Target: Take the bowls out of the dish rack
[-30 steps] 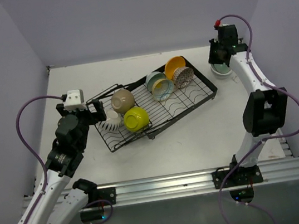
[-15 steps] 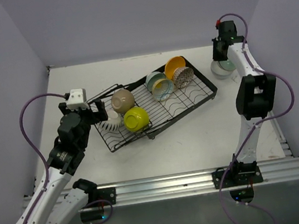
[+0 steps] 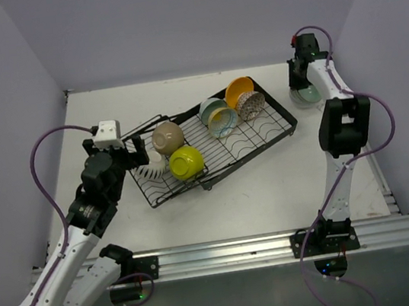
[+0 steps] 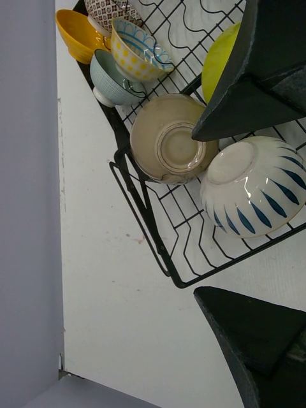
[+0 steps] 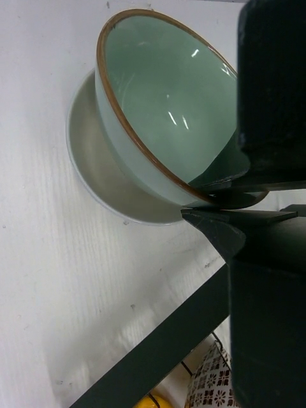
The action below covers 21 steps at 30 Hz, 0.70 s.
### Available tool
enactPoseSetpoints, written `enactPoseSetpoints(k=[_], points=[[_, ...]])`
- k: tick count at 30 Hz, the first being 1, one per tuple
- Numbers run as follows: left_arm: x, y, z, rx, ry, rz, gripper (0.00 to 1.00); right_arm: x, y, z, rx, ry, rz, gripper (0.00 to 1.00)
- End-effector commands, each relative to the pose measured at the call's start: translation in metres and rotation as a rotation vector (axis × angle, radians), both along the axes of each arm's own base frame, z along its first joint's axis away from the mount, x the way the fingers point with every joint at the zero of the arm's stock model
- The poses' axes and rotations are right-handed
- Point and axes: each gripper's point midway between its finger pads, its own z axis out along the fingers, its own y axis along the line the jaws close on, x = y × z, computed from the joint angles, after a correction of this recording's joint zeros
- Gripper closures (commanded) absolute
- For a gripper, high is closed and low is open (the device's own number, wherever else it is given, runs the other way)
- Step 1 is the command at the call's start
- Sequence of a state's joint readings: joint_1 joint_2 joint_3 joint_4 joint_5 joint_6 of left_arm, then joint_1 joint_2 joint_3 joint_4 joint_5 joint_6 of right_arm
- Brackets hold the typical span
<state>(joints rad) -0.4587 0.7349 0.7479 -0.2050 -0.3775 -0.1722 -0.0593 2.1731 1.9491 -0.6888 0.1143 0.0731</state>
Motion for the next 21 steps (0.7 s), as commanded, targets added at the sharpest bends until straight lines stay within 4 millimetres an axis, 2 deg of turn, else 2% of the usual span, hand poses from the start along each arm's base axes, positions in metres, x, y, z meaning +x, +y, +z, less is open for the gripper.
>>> enactPoseSetpoints(k=[1,2,3,5,10,16,20,21], points=[[0.002,-0.003,0.015,-0.010,-0.033,-0.012,0.00,0.015,-0.008,0.026,-0.033,-0.071,-0.008,0.99],[0.002,-0.003,0.015,-0.009,-0.035,-0.014,0.00,0.016,-0.007,0.025,-0.028,-0.072,-0.005,0.99],[0.002,-0.003,0.015,-0.009,-0.035,-0.014,0.00,0.017,-0.006,0.025,-0.027,-0.074,-0.005,0.93],[0.002,-0.003,0.015,-0.008,-0.034,-0.012,0.00,0.017,-0.006,0.024,-0.023,-0.073,-0.009,0.87],[0.002,-0.003,0.015,-0.007,-0.032,-0.012,0.00,0.022,-0.002,0.028,0.006,-0.089,-0.009,0.58],[0.002,-0.003,0.015,-0.006,-0.032,-0.011,0.00,0.025,0.001,0.039,0.024,-0.118,-0.016,0.47],[0.002,-0.003,0.016,-0.006,-0.035,-0.013,0.00,0.018,0.002,0.051,0.032,-0.137,-0.022,0.44],[0.002,-0.003,0.016,-0.006,-0.035,-0.013,0.00,0.016,0.003,0.063,0.035,-0.166,-0.022,0.44]])
